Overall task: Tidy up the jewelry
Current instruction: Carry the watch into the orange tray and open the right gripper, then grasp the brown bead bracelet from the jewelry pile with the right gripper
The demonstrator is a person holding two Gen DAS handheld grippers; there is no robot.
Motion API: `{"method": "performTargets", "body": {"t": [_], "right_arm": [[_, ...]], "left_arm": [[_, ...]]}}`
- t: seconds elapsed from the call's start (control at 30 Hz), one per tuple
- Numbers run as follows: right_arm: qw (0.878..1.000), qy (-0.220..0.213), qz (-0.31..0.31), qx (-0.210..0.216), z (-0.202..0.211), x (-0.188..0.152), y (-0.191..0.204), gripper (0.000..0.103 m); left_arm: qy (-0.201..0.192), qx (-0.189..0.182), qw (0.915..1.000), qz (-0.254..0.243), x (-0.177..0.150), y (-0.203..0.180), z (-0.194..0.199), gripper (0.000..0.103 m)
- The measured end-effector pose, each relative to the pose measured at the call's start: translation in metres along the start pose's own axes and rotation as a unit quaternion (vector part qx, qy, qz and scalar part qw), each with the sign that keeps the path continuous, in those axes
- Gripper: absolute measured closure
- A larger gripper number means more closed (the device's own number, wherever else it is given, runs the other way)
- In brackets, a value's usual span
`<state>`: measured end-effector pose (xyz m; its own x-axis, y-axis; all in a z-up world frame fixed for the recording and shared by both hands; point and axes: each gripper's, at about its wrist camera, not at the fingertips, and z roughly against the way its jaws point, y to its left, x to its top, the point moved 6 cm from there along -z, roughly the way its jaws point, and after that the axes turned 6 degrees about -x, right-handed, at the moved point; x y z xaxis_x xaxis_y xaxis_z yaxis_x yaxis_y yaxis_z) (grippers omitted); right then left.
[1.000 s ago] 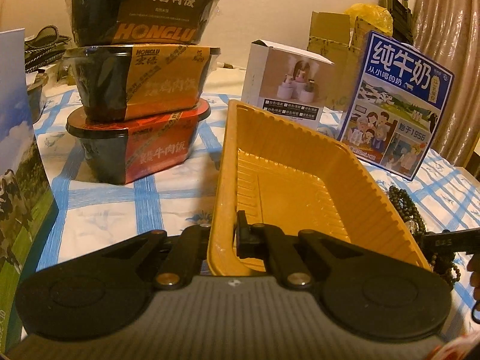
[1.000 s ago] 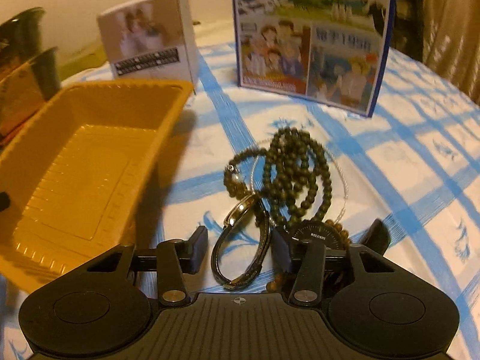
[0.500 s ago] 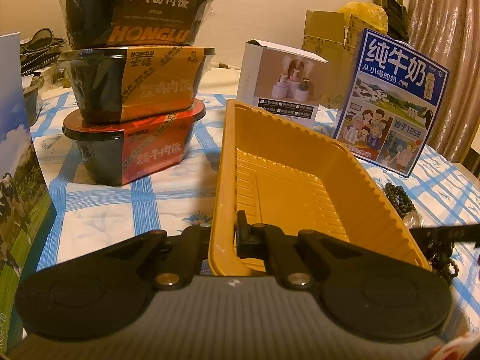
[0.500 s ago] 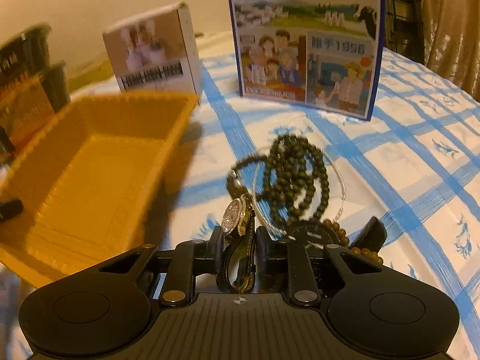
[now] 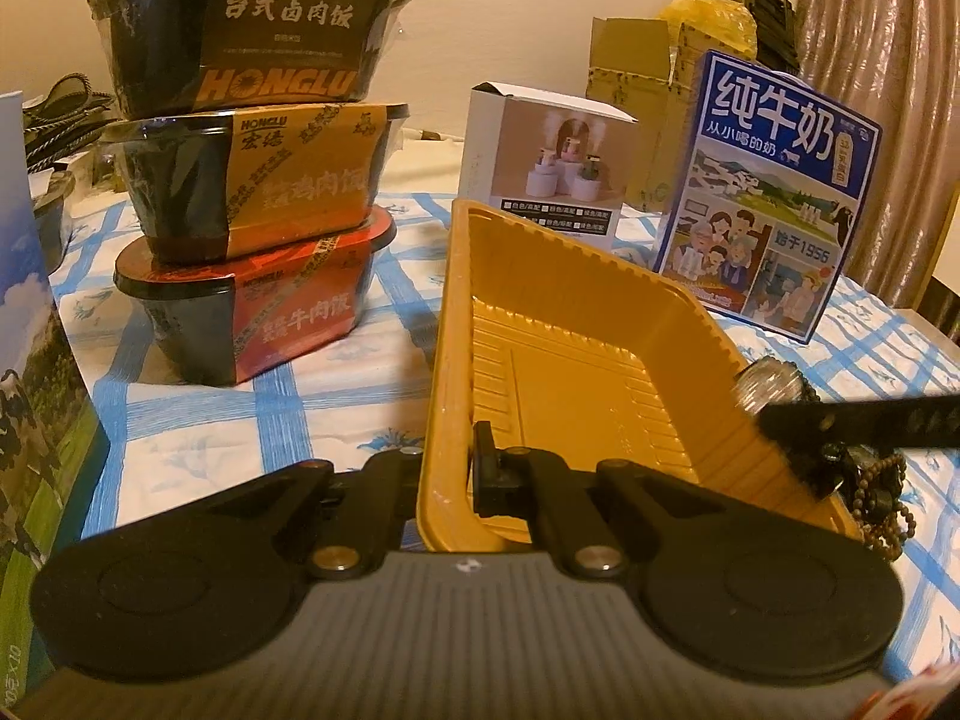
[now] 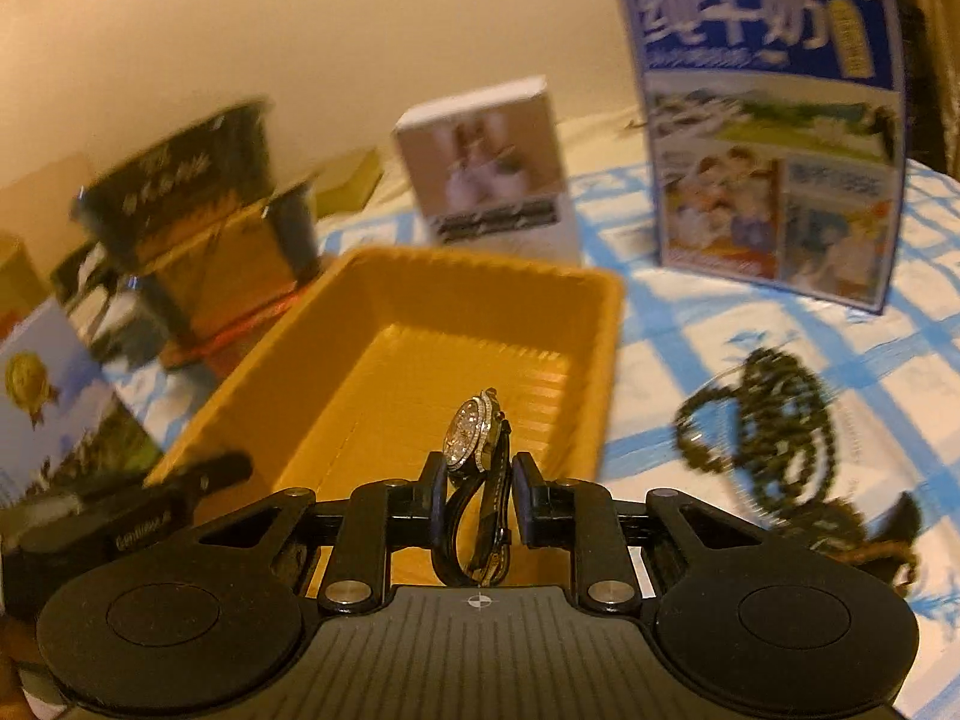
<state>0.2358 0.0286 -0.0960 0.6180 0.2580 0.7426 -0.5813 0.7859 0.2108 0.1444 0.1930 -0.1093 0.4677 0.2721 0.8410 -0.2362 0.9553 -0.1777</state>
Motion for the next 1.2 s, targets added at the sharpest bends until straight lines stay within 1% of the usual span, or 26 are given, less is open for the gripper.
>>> {"method": "performTargets", "body": {"t": [0.07,0.2,0.27,0.33,0.4,0.5,0.6,0.77,0.9,0.97,1.03,1.13,1.2], "right_arm": [[1.000,0.011,0.016,-0.005,-0.009,-0.006,0.007,0.080],[0.999,0.032,0.028,-0.009,-0.023,-0.022,0.005,0.080],[0.999,0.025,0.036,-0.008,-0.023,-0.026,0.007,0.078],[0.999,0.016,0.041,-0.001,-0.019,-0.026,0.008,0.074],[0.999,0.002,0.031,0.010,-0.008,-0.023,0.006,0.068],[1.000,-0.020,0.003,0.014,0.012,-0.017,-0.005,0.067],[0.999,-0.029,-0.017,-0.007,0.031,-0.020,-0.032,0.067],[0.995,-0.032,-0.032,-0.087,0.058,-0.036,-0.094,0.067],[0.989,-0.024,-0.065,-0.130,0.069,-0.048,-0.145,0.067],[0.987,-0.014,-0.071,-0.143,0.067,-0.052,-0.164,0.067],[0.986,-0.009,-0.075,-0.146,0.064,-0.056,-0.177,0.067],[0.987,0.001,-0.065,-0.146,0.059,-0.063,-0.189,0.067],[0.988,0.006,-0.058,-0.143,0.057,-0.067,-0.189,0.068]], "left_arm": [[0.000,-0.002,1.0000,0.000,0.000,0.000,-0.001,0.100],[0.002,-0.004,1.0000,0.001,0.000,0.001,-0.002,0.100],[0.002,-0.004,1.0000,0.000,0.000,0.002,-0.003,0.100],[0.004,-0.003,1.0000,-0.001,0.001,0.001,-0.003,0.100],[0.005,-0.002,1.0000,-0.003,0.000,0.001,-0.004,0.100],[0.006,-0.002,1.0000,-0.004,0.000,0.001,-0.004,0.100],[0.005,-0.001,1.0000,-0.006,0.000,0.000,-0.004,0.100],[0.005,0.000,1.0000,-0.005,0.000,0.000,-0.004,0.100],[0.005,0.003,1.0000,-0.003,-0.001,0.001,-0.004,0.100],[0.006,0.003,1.0000,-0.003,0.000,0.001,-0.004,0.100],[0.007,0.004,1.0000,-0.005,0.000,0.001,-0.004,0.100],[0.007,0.006,0.9999,-0.006,0.000,0.001,-0.004,0.100],[0.008,0.007,0.9999,-0.005,0.000,0.000,-0.004,0.100]]}}
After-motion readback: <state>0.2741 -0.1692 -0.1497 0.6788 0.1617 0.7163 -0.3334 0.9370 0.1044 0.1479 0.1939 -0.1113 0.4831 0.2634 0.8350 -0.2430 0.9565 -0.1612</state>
